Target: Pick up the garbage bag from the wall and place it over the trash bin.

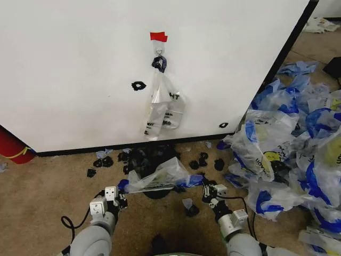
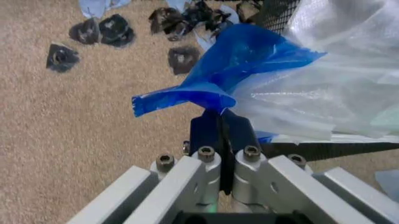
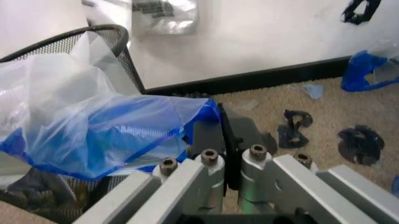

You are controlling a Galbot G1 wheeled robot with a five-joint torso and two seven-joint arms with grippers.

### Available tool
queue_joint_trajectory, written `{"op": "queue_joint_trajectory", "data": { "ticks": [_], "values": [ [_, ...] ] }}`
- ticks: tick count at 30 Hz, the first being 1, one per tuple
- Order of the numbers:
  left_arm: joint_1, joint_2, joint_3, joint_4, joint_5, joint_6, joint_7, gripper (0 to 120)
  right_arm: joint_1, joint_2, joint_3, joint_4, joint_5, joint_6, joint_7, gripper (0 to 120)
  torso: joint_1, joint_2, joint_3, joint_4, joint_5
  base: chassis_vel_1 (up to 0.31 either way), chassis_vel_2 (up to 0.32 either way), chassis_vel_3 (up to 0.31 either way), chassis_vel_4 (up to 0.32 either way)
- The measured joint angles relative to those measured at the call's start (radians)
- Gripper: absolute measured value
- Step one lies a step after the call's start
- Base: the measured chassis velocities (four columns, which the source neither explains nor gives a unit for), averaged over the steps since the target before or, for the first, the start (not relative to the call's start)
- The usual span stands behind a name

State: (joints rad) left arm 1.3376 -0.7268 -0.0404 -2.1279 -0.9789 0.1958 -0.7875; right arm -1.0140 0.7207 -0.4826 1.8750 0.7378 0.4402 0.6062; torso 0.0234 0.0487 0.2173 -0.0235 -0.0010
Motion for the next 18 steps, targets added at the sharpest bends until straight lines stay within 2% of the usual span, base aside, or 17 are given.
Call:
{"op": "queue_joint_trajectory", "data": {
  "ticks": [18],
  "values": [
    [0.029,0.011,-0.011,-0.035,0.022,-0.009,-0.006,0,-0.013,0.001,0.013,0.021,-0.017,0.0,0.014,0,0.0,0.0,0.0,-0.0001,0.0,0.0,0.0,0.0,0.0]
  ]
}}
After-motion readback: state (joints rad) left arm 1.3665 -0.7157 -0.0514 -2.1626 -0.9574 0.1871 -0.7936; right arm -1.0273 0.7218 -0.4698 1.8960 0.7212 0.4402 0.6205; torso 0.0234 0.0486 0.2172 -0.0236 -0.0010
